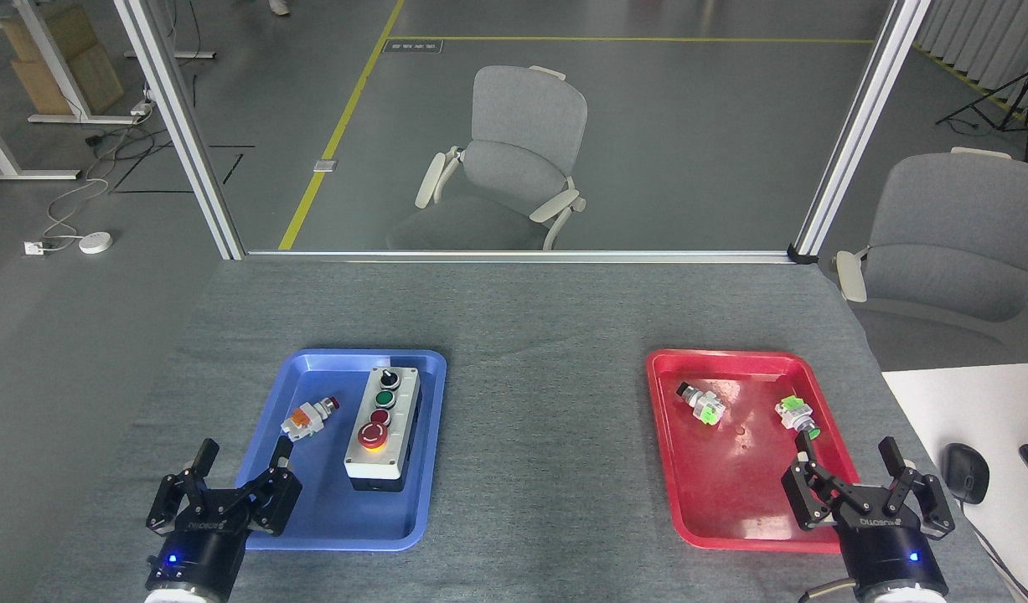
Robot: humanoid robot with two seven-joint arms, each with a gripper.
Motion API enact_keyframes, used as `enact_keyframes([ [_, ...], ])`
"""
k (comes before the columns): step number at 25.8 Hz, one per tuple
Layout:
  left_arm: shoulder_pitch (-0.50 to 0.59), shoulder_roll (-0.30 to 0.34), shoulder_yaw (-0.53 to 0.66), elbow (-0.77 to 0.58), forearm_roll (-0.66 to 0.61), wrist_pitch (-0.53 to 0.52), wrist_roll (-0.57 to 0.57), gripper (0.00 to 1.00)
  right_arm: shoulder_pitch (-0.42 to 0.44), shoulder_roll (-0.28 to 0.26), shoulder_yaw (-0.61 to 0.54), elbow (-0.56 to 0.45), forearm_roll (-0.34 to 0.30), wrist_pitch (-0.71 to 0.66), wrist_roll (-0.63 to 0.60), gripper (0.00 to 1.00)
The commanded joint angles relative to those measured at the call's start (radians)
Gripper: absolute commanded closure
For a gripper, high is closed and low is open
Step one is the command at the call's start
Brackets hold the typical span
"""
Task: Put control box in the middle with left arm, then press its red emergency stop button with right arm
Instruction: 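Move the left gripper forward to the grey control box in the blue tray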
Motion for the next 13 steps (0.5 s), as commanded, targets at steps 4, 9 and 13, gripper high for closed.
enact_keyframes([
  [4,0.001,-0.008,0.002,-0.013,-0.012,0.03,0.004,0.01,0.001,-0.002,0.0,0.0,0.0,0.0,0.0,0.02],
  [9,0.045,-0.009,-0.007,-0.093,-0.002,0.011,-0.002,0.01,0.001,0.004,0.002,0.002,0.0,0.001,0.0,0.02],
  [13,0.065,-0.037,-0.116,-0.089,-0.027,0.024,0.003,0.01,-0.006,0.001,0.002,0.005,0.002,0.001,0.0,0.02],
])
